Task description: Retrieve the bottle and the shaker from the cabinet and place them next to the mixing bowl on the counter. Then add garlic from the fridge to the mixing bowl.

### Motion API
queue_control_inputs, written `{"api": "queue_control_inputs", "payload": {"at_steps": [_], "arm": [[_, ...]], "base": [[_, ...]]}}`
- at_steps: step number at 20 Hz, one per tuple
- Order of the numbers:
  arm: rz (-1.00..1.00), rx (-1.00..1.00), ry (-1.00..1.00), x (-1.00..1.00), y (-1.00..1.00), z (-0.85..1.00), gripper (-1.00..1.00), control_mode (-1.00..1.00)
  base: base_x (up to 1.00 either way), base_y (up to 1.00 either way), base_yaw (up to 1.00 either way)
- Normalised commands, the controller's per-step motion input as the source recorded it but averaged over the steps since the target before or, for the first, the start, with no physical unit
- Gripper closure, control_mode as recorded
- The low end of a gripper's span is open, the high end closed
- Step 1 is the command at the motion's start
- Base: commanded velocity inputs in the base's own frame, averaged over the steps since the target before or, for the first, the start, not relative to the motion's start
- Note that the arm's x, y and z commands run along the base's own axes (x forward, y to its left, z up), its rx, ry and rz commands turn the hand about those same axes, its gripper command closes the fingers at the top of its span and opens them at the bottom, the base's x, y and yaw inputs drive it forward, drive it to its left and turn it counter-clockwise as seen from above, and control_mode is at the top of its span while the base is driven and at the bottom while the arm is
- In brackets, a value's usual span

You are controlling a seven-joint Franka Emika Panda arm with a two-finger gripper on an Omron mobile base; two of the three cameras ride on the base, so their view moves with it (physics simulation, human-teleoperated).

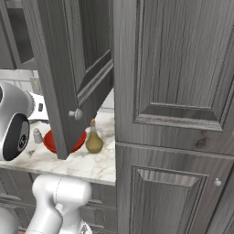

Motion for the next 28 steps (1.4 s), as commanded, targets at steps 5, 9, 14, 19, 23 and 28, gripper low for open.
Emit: {"api": "queue_control_inputs", "payload": {"at_steps": [5,9,14,19,23,28], "arm": [[0.01,0.0,-0.01,-0.89,0.0,0.2,-1.0,-1.0],[0.0,0.01,-0.03,-0.15,0.0,0.0,-1.0,-1.0],[0.0,0.0,-0.01,0.0,0.0,0.0,-1.0,-1.0],[0.0,0.0,0.0,0.0,0.0,0.0,-1.0,1.0],[0.0,0.0,0.0,0.0,0.0,0.0,-1.0,1.0],[0.0,0.0,0.0,0.0,0.0,0.0,-1.0,1.0]], "base": [[0.0,0.0,0.0],[0.0,0.0,0.0],[0.0,0.0,0.0],[-0.09,0.0,0.0],[-1.0,0.77,0.13],[-0.64,1.0,0.18]]}}
